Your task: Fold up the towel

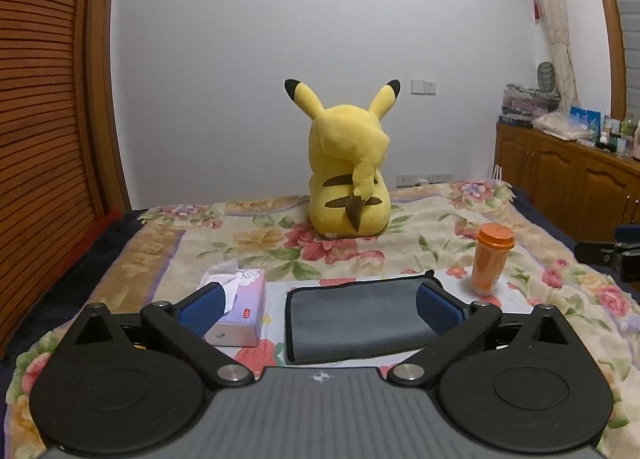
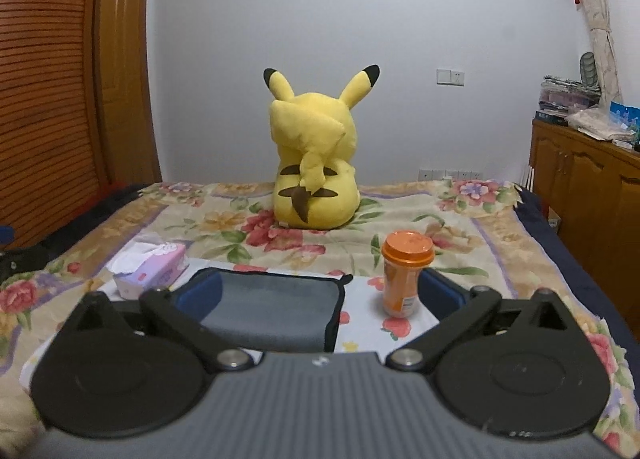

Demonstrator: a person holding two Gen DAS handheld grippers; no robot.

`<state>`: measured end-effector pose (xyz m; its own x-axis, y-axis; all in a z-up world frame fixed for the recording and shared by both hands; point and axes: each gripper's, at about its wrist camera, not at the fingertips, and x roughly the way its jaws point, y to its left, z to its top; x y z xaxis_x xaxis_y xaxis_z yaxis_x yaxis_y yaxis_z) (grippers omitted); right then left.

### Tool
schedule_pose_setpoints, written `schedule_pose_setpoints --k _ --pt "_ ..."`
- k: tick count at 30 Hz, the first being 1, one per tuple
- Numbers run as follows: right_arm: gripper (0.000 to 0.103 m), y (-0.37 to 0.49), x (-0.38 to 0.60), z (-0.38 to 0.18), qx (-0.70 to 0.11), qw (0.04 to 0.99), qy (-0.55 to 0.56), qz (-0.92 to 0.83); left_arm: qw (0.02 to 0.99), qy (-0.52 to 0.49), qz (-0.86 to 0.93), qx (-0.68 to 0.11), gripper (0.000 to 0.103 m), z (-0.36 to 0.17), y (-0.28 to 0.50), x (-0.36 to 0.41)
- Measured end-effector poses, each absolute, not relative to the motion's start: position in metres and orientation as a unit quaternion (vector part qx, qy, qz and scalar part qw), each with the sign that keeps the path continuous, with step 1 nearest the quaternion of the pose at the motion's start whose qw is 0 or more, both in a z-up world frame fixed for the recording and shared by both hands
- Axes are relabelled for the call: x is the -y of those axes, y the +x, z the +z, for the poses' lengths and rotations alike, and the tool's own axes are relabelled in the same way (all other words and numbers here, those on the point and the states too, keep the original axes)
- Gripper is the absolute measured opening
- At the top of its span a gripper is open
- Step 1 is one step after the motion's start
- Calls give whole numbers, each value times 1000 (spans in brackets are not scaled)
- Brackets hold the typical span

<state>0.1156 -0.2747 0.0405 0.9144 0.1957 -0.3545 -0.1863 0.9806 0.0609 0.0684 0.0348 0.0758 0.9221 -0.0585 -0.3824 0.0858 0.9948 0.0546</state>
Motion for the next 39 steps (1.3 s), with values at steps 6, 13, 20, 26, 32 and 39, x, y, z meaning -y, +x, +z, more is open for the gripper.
schedule_pose_setpoints --k 6,13,20,26,32,39 --pt "103 103 270 44 -176 979 7 98 980 47 -31 -188 103 82 55 -27" --pt "103 86 269 47 -167 981 11 97 981 45 -26 -186 103 82 42 -18" --pt "103 71 267 41 -168 981 10 94 979 34 -39 -195 103 72 29 -12" --pt "103 61 264 31 -173 980 10 95 978 28 -40 -203 103 59 18 -10" --pt "103 51 260 20 -180 979 8 98 975 29 -38 -216 103 42 8 -10" --pt "103 44 258 4 -194 976 10 98 971 34 -36 -234 103 17 3 -9"
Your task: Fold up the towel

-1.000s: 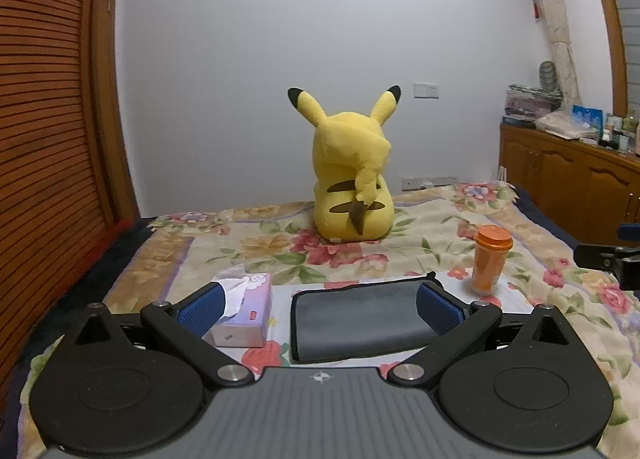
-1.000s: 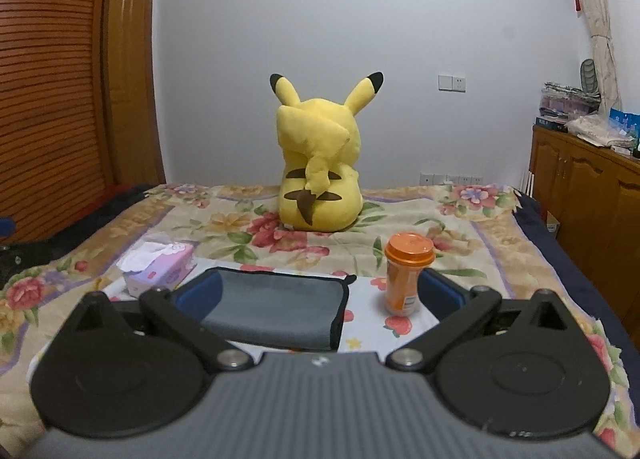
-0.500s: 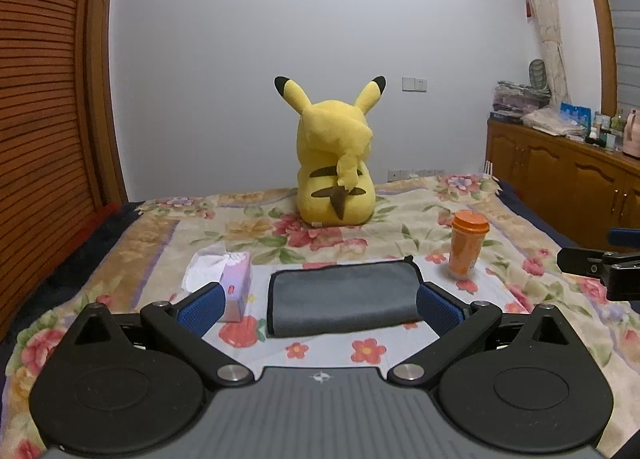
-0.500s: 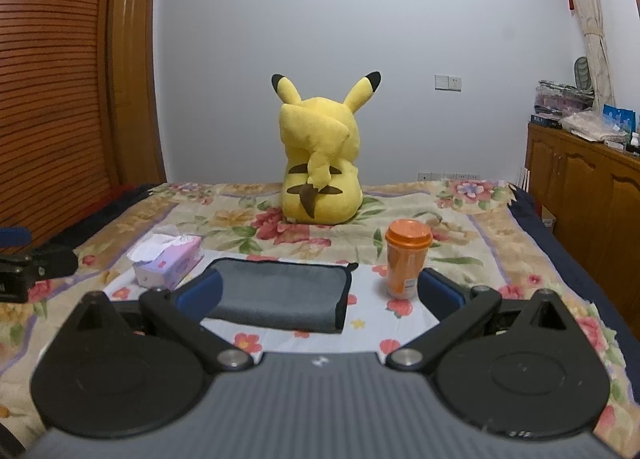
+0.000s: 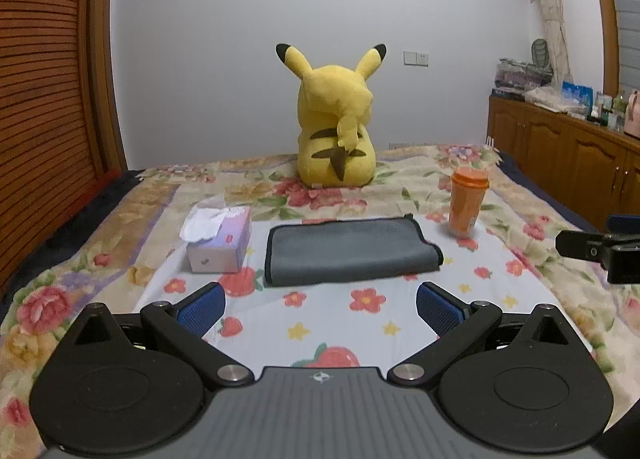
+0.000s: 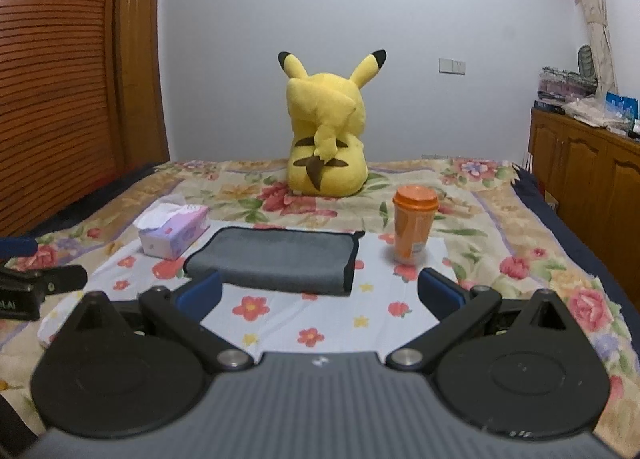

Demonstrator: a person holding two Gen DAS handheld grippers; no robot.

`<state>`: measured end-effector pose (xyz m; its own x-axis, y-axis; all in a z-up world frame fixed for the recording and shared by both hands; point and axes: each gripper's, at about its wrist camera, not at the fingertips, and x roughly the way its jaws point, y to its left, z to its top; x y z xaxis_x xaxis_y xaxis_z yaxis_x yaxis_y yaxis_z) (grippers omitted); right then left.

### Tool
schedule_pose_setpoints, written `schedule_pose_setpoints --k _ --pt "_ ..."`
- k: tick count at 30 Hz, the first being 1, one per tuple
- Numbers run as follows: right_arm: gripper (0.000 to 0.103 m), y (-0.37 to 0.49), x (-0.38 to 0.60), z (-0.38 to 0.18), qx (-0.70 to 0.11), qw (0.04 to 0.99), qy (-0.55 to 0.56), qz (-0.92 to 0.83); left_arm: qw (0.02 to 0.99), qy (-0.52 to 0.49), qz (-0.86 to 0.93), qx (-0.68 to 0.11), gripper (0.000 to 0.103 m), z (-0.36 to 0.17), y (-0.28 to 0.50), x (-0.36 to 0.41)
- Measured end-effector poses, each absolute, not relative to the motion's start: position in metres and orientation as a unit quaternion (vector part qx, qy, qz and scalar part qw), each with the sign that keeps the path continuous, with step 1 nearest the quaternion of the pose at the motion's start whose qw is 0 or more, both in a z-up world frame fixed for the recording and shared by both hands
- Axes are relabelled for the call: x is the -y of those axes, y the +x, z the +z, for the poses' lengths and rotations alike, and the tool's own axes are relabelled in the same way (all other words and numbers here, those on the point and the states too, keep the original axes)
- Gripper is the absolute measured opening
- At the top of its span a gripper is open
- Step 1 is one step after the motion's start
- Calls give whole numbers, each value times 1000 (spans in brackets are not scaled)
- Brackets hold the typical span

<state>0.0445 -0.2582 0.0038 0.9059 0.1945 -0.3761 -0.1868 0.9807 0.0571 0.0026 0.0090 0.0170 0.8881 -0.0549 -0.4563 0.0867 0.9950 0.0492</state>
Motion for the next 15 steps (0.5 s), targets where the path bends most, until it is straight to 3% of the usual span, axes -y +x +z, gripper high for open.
schedule_pose_setpoints --k 15 --pt "103 40 254 -32 -221 971 0 95 963 25 -41 -264 103 -23 3 -3"
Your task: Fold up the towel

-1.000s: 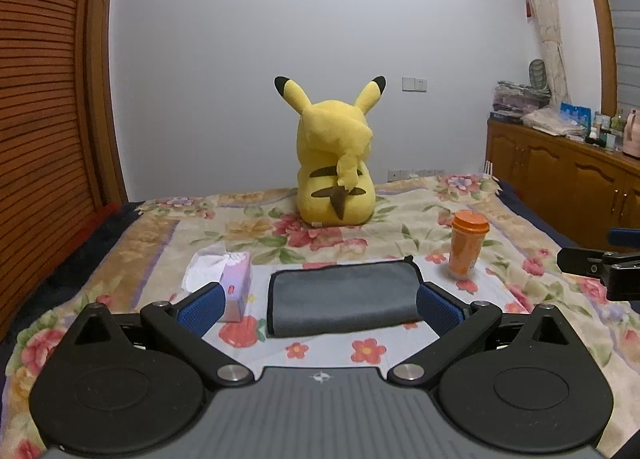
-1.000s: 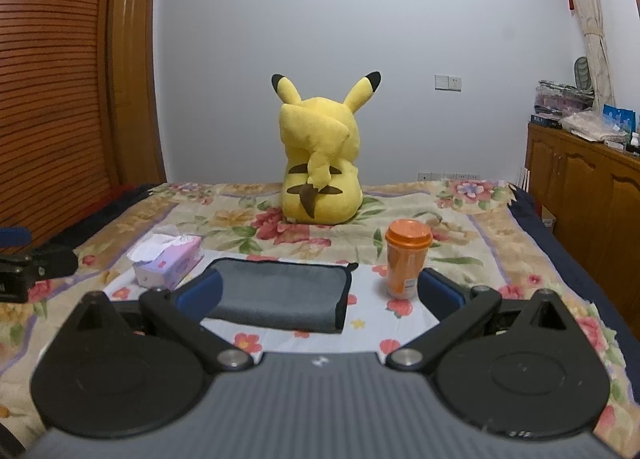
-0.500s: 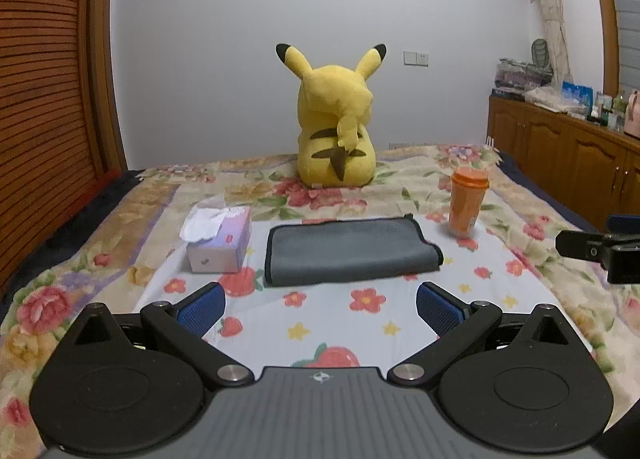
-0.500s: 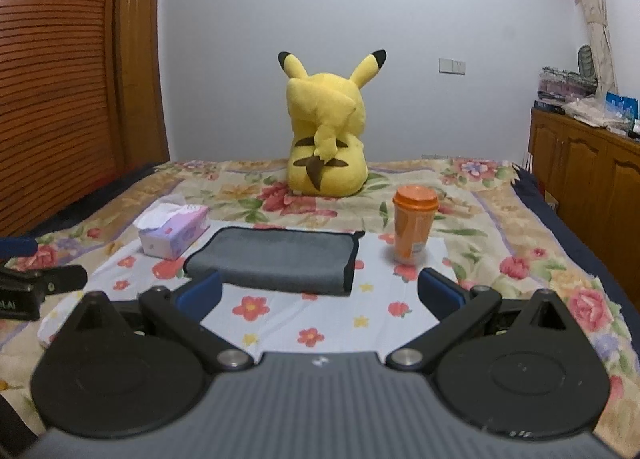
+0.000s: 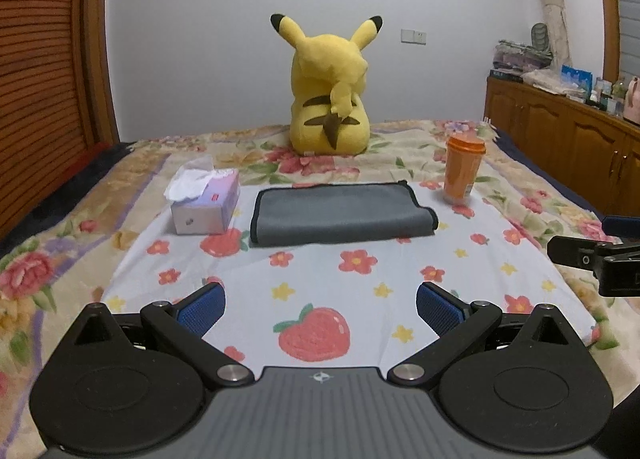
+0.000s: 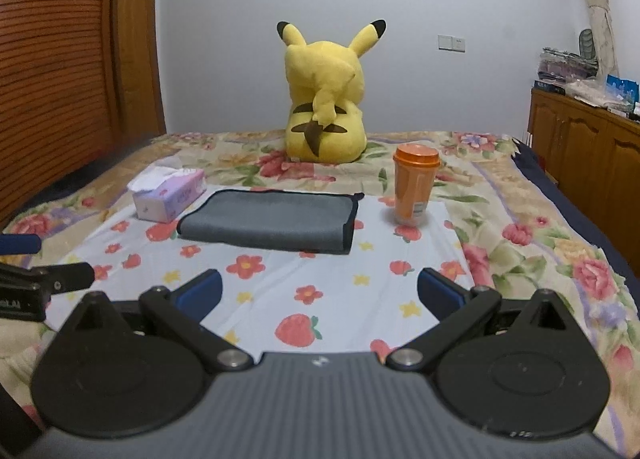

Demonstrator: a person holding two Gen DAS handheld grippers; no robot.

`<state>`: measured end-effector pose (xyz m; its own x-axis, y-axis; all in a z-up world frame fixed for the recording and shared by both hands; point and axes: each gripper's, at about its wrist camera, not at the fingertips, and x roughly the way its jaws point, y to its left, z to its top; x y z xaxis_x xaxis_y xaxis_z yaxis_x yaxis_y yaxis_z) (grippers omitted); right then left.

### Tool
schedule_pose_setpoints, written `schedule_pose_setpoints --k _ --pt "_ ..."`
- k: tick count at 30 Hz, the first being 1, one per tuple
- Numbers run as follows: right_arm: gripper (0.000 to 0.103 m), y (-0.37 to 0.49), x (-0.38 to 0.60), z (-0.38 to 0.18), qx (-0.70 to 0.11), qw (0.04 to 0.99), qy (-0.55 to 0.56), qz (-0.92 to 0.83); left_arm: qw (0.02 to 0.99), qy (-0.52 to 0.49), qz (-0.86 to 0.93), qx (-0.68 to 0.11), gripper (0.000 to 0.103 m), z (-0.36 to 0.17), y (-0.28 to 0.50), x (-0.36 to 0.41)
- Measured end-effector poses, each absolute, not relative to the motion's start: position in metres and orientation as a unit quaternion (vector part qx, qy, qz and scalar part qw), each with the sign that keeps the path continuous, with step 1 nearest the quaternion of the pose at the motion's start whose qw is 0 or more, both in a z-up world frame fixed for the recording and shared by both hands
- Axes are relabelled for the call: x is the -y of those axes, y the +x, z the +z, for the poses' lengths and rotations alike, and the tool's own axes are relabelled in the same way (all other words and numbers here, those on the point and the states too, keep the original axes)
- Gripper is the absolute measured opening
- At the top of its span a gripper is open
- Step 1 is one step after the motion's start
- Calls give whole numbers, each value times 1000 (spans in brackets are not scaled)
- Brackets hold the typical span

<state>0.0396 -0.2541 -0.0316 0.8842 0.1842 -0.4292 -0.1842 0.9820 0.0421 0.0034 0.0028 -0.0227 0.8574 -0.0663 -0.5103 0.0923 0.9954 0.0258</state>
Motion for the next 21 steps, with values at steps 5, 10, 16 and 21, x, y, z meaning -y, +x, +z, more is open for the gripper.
schedule_pose_setpoints --k 5,10,16,21 --pt "103 41 250 -39 -226 970 -13 92 963 16 -39 -265 103 -27 5 -6" --pt "103 41 253 -39 -221 971 -5 90 964 16 -37 -261 103 -27 3 -6" --pt "103 42 256 -40 -221 972 6 83 969 23 -35 -245 103 -25 -2 -5" --pt "103 40 260 -39 -212 974 15 79 972 25 -32 -230 103 -23 -6 -5"
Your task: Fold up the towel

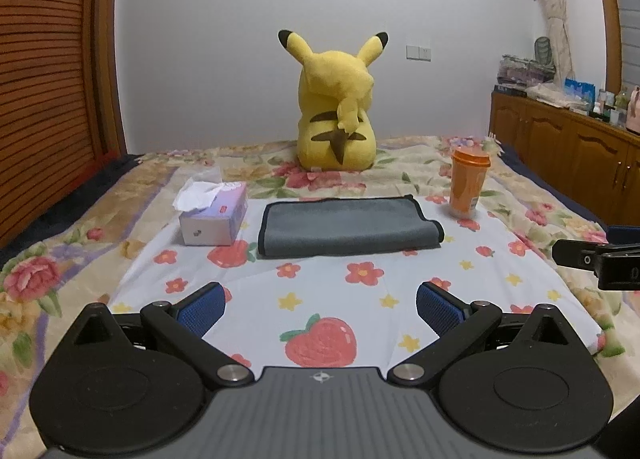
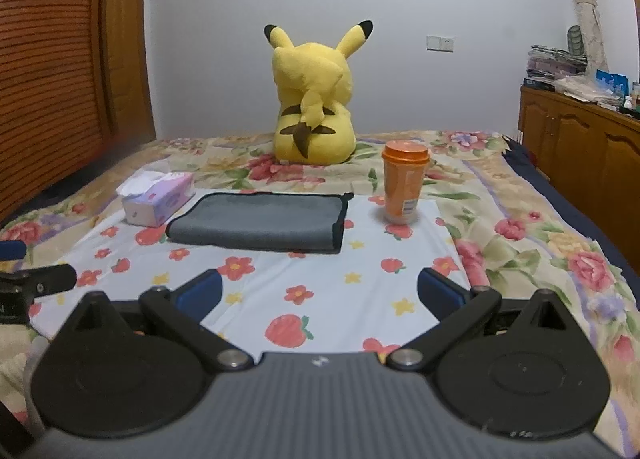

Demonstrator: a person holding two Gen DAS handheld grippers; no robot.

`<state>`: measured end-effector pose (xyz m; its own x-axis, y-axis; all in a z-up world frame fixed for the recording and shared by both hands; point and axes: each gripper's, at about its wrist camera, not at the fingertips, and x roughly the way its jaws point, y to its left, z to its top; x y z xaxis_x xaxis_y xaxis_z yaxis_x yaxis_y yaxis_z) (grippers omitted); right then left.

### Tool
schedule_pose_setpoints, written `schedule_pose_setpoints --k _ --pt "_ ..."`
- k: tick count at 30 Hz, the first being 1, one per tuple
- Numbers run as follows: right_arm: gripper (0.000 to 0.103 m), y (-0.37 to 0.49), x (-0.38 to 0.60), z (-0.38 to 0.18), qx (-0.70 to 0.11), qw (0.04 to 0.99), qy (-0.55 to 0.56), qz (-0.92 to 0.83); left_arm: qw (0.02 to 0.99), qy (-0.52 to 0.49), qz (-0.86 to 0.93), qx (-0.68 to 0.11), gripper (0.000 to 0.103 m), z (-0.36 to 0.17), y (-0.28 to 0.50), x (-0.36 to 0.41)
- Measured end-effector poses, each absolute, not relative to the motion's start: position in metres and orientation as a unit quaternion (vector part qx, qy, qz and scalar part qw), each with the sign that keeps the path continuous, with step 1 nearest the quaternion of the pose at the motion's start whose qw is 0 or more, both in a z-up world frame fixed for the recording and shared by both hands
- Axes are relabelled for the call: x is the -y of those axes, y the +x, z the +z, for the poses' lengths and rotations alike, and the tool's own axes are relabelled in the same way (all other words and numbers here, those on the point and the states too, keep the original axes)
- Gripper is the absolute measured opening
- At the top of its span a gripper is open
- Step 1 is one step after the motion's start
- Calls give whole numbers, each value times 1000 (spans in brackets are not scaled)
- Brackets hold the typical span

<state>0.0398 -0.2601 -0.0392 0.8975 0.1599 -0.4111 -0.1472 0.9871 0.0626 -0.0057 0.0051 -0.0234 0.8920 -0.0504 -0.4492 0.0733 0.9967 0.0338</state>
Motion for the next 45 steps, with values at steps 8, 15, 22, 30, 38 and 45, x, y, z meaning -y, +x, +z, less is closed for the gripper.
schedule_pose_setpoints --k 8,15,22,30,38,45 --pt "103 37 263 -37 -196 977 21 74 977 31 -33 -207 103 -20 -11 -3" --pt "103 33 267 -34 -180 981 26 71 982 41 -33 -183 103 -16 -16 0" --pt "103 27 271 -31 -158 985 31 66 986 38 -33 -159 103 -12 -22 -1" --pt "103 20 275 -27 -133 989 35 58 988 35 -30 -150 103 -11 -22 -2" --pt "103 20 275 -27 -128 990 34 57 988 33 -28 -151 103 -12 -23 -3" --pt "103 20 274 -27 -128 990 31 58 988 33 -29 -151 103 -12 -23 -3"
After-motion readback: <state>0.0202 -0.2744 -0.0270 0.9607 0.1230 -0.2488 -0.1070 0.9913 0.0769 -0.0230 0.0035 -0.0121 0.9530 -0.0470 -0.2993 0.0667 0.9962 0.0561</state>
